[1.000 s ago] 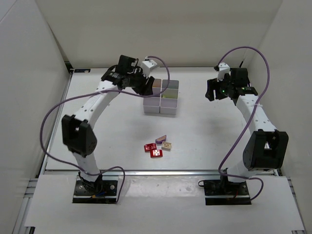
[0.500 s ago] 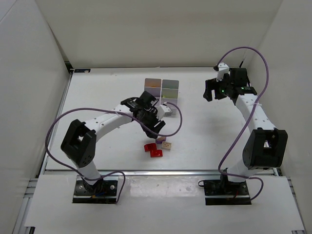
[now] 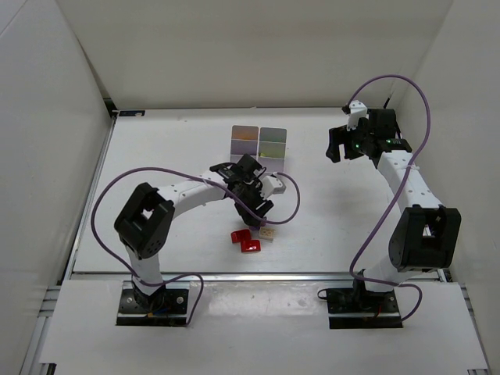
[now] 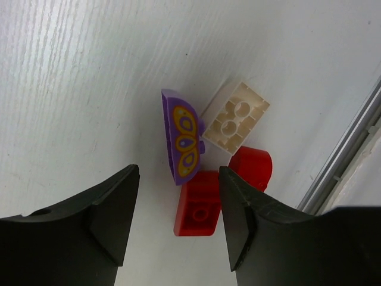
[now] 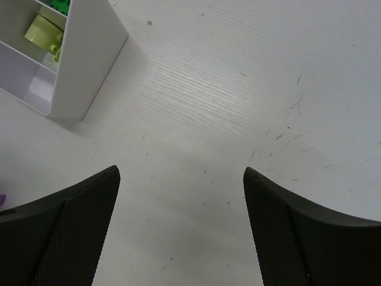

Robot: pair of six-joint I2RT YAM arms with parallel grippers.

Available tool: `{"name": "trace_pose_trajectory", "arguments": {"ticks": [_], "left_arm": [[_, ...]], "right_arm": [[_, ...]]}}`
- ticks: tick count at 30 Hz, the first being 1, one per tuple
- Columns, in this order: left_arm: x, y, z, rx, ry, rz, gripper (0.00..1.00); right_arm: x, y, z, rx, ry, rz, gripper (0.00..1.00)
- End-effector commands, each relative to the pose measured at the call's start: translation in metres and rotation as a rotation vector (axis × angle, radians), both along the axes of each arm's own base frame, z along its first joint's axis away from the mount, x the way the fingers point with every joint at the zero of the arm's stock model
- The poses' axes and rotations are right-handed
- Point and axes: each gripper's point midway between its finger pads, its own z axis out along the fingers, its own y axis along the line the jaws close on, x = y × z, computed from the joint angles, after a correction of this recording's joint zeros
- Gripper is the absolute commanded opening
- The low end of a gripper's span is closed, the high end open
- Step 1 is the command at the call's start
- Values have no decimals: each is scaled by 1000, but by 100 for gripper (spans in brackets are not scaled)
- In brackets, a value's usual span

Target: Sort the legos into containers by color

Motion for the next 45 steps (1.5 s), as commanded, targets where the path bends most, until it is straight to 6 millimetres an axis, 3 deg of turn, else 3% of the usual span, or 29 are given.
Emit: {"name": "trace_pose_trajectory", "arguments": {"ticks": [1, 14, 17, 18, 21, 23, 27, 28, 30, 31, 35, 39, 41, 42, 45], "left_arm": [[1, -13, 6, -42, -30, -36, 66], [2, -18, -26, 4, -27, -65, 55], [3, -16, -31, 16, -31, -65, 49], [3, -15, -32, 19, -32, -64, 42], [6, -15, -24, 4, -53, -64, 21], [8, -16, -10, -24, -80, -70, 13], [21, -12, 38, -93, -170, -61, 10], [32, -13, 68, -134, -232, -44, 10], [45, -7, 93, -145, -277, -1, 11], [61, -12, 119, -181, -315, 27, 12], [117, 4, 153, -186, -361, 163, 13], [162, 10, 163, -151, -455, 211, 14], [176, 10, 142, -102, -443, 218, 14], [185, 8, 146, -103, -464, 218, 14], [205, 10, 131, -62, -473, 225, 15]], "right_arm": [[8, -4, 13, -15, -55, -3, 88], [8, -6, 10, -27, -53, -8, 88], [8, -6, 10, -27, -53, -8, 88], [9, -6, 12, -26, -57, -9, 88], [9, -5, 11, -22, -56, -5, 87], [9, -5, 12, -21, -59, -3, 87], [9, -3, 15, -14, -60, 3, 87], [9, -3, 15, -12, -59, 3, 87], [9, -2, 16, -6, -61, 6, 87], [10, -1, 17, -1, -63, 8, 87], [12, 3, 19, 27, -67, 13, 87], [16, 5, 22, 33, -76, 16, 87], [17, 5, 25, 33, -81, 16, 87], [17, 5, 25, 35, -81, 18, 87], [18, 5, 24, 36, -79, 19, 87]]}}
